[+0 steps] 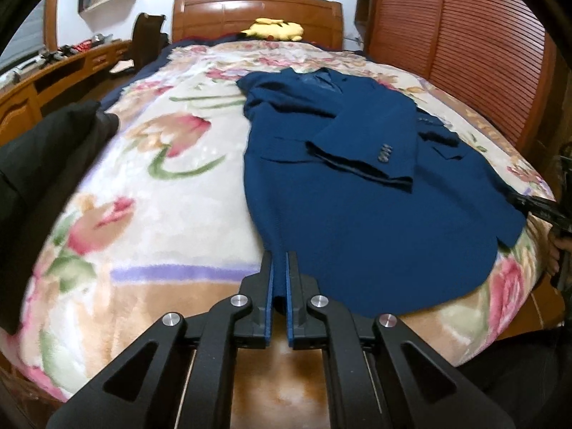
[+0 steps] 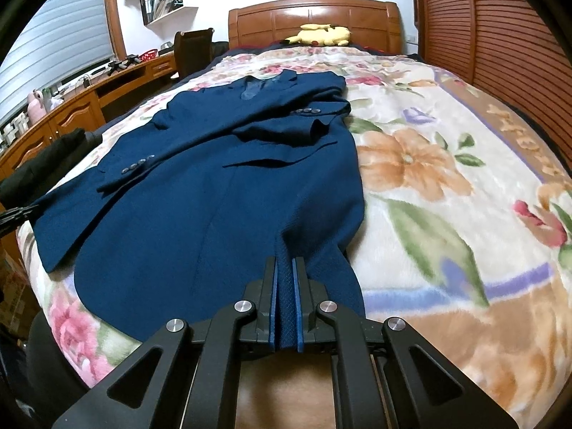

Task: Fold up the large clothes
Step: 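Lift the hem with both tools and fold it toward the collar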

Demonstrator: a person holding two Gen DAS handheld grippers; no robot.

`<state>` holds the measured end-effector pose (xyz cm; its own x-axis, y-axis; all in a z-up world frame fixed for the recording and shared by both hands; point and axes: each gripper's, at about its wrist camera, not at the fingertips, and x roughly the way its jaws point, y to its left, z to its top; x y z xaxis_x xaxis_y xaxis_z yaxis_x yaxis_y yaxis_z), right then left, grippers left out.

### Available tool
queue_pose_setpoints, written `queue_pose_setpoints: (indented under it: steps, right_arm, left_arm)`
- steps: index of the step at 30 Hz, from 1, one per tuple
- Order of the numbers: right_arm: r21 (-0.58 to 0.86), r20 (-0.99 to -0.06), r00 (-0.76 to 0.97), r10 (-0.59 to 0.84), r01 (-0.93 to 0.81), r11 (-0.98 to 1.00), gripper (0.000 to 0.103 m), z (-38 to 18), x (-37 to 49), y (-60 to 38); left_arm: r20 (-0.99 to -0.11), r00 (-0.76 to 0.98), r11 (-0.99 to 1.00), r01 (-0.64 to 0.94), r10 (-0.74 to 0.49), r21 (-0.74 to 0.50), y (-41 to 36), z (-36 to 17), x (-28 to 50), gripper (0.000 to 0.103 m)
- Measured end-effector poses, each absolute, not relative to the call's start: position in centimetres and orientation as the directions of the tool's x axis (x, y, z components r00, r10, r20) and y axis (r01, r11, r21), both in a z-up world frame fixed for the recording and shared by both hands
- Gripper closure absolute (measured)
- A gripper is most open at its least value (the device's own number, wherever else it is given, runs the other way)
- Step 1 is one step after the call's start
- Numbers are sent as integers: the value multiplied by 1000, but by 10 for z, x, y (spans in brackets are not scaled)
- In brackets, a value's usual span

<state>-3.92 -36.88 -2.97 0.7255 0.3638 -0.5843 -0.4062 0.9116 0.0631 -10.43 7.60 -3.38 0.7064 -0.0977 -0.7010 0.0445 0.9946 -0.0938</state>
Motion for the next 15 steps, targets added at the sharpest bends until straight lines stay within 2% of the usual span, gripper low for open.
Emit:
queue_pose_setpoints:
  steps: [7,15]
  right_arm:
    - [59,-488,774,403,-432,900,99,6,-60,-371]
    - [53,-435,801,411,-433,900,100,47,-81,-385]
  left_arm:
    - [-594,794,991,84,-130,-105,67,9,-135,99]
    - [-462,866,981,164,-192,-100,45,77,-166,99]
